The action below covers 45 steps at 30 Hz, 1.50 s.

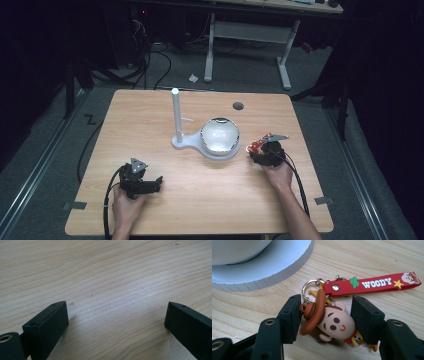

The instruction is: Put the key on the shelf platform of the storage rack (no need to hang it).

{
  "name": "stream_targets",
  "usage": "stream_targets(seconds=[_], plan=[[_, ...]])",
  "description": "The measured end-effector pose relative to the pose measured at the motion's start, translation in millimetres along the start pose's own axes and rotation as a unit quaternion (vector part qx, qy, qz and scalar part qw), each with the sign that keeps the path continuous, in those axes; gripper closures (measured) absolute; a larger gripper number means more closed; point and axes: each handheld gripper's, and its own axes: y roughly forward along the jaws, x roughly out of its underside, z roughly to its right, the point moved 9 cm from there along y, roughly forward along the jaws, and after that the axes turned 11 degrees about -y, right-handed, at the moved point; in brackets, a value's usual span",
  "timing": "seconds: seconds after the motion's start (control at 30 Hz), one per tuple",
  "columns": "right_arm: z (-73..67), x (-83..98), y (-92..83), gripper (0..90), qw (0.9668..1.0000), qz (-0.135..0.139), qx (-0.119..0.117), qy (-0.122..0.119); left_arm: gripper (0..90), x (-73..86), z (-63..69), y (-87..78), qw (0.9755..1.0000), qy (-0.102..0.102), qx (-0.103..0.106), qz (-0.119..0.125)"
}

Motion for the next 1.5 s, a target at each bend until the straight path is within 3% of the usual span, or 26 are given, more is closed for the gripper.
stream_targets(seconds=[0.33,0.5,0.77,1.23,1.5], plan=[[2.8,-0.6,-0.5,45.8,0.9998,0.010,-0.016,0.011,5.6,-0.1,-0.1,0.0,1.0000,0.000,0.000,0.001],[3.4,-4.4,-5.4,52.5,0.9997,0.024,-0.006,-0.002,5.8,-0.1,-0.2,-0.1,1.0000,-0.001,0.000,0.001],[3.6,-4.6,-6.1,53.2,0.9997,0.022,-0.004,-0.010,6.1,-0.1,-0.3,-0.2,1.0000,-0.001,-0.001,0.001],[18.1,-10.0,-26.0,53.7,0.9981,0.056,-0.009,0.024,6.6,-0.2,-0.5,-0.4,1.0000,-0.002,-0.001,0.001],[26.4,-18.9,-47.6,53.9,0.9956,0.085,-0.016,0.036,6.8,-0.3,-0.7,-0.4,1.0000,-0.003,-0.002,0.002]])
